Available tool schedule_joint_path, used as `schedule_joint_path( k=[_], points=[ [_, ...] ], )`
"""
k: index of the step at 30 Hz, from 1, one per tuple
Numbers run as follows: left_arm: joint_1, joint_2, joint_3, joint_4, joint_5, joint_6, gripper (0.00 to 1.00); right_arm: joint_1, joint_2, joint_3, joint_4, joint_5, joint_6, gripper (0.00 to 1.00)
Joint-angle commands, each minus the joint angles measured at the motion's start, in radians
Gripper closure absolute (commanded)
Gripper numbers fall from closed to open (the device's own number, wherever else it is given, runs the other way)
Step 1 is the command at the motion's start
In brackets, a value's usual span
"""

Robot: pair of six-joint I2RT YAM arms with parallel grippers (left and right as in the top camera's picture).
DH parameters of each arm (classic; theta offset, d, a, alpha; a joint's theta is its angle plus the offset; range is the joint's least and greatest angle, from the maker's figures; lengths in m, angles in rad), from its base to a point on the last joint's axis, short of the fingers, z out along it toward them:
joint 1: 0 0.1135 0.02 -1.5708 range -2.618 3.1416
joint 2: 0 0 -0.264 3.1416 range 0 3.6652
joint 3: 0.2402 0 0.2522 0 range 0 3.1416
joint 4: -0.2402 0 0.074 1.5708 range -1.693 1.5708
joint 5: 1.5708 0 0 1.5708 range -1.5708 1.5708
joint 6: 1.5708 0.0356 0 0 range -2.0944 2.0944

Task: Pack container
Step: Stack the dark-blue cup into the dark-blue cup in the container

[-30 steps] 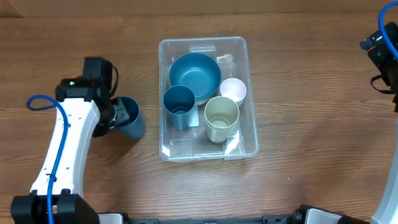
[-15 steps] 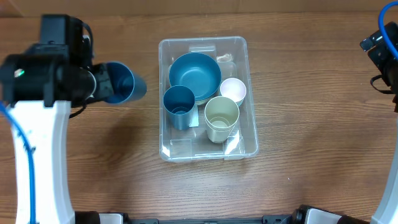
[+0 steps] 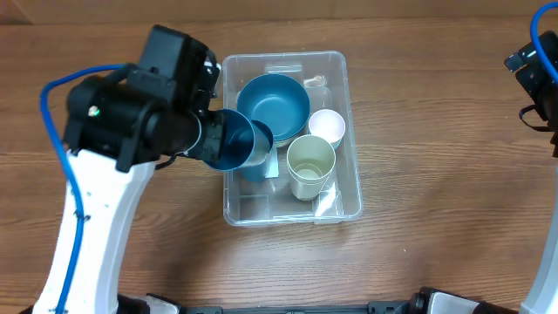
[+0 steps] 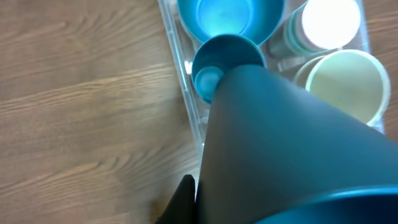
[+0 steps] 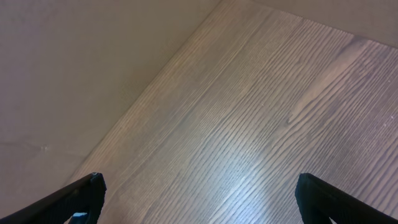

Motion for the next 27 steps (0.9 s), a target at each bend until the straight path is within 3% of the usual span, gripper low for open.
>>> schedule_joint_path(
  k=[1,3,6,8,13,17,27],
  points=[
    [-0.003,0.057,-0.071,0.054,-0.043,0.004,0.96,0.000,-0.007,0.007,0.006,0.003,0.005,0.00],
    [-0.003,0.101,-0.098,0.092,-0.043,0.004,0.96,0.000,-0.007,0.007,0.005,0.003,0.005,0.00],
    [-0.003,0.159,-0.102,0.117,-0.040,0.003,0.83,0.000,-0.007,0.007,0.005,0.003,0.005,0.00],
    [-0.003,0.191,-0.102,0.131,-0.031,0.003,0.83,0.000,-0.007,0.007,0.005,0.003,0.005,0.00],
    [-0.003,0.221,-0.102,0.148,-0.028,0.004,0.85,0.000,-0.007,0.007,0.005,0.003,0.005,0.00],
    [-0.003,0.219,-0.098,0.136,-0.005,0.003,0.96,0.000,-0.007,0.007,0.005,0.003,0.005,0.00],
    [-0.003,0.148,0.089,0.121,0.042,0.003,0.96,0.000,-0.007,0.007,0.005,0.003,0.005,0.00]
  ],
)
